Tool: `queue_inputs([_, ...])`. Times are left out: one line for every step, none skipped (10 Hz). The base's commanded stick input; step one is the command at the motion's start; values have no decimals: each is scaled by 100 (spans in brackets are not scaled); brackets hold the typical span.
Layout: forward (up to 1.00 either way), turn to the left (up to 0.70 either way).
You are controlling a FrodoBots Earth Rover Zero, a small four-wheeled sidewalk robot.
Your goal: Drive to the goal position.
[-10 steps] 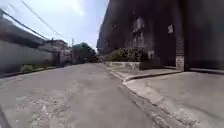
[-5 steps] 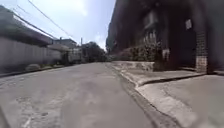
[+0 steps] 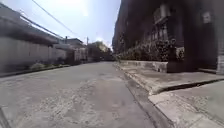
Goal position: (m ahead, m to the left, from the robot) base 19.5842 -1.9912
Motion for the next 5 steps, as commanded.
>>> queue_inputs([100, 9])
queue_inputs([100, 9])
queue_inputs([100, 9])
queue_inputs([100, 9])
queue_inputs([100, 9])
